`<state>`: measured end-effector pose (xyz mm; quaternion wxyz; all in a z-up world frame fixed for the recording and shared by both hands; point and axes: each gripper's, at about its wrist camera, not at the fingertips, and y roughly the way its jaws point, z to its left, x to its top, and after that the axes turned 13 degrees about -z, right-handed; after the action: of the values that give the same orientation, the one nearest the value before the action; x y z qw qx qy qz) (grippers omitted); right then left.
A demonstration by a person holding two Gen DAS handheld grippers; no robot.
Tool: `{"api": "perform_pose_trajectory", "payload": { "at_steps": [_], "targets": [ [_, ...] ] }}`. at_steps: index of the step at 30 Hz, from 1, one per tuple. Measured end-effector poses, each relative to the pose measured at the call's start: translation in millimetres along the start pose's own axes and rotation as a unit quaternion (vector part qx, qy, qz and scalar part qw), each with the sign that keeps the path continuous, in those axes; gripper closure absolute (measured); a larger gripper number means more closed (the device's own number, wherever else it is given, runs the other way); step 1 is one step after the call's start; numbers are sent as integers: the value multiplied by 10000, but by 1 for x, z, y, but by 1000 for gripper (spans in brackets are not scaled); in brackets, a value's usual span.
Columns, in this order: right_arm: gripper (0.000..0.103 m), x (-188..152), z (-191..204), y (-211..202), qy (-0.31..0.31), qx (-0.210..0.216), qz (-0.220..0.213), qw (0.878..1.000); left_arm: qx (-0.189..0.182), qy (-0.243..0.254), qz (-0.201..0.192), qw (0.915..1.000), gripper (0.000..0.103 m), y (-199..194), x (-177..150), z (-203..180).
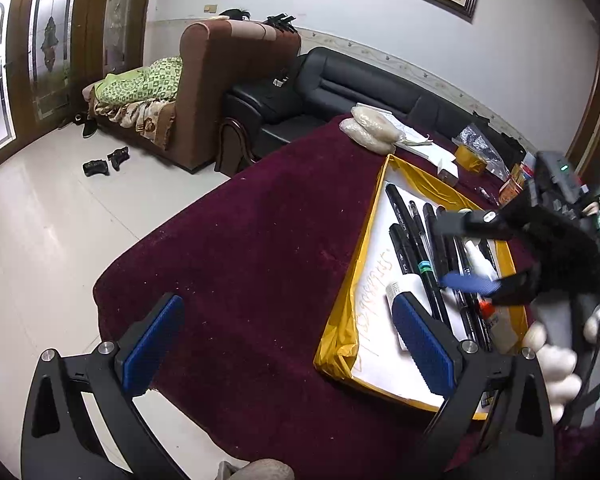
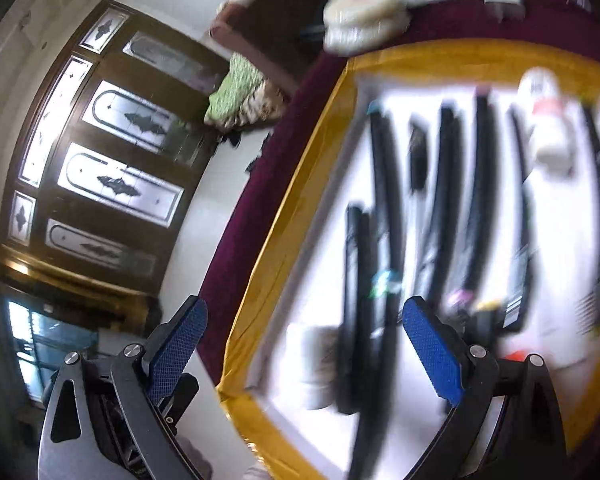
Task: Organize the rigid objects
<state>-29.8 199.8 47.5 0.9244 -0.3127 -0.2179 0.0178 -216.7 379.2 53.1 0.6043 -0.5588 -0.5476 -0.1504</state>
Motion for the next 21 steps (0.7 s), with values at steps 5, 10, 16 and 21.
{"api": "perform_pose_trajectory", "payload": {
  "at_steps": [5, 10, 16, 21],
  "targets": [
    [5, -5, -2, 8, 320, 399, 278, 9983, 18, 11, -61, 10000, 0, -6, 2, 0],
    [5, 9, -16, -44, 182, 138, -385, 9990, -2, -22, -93, 10000, 0, -6, 2, 3],
    [6, -4, -43, -50, 511, 30, -163, 9986, -68, -30, 45, 10000, 0, 2, -3, -3],
    [5, -15, -28, -33, -295, -731, 6, 9969, -113, 44, 52, 9999, 0, -2, -3, -10]
  ]
}}
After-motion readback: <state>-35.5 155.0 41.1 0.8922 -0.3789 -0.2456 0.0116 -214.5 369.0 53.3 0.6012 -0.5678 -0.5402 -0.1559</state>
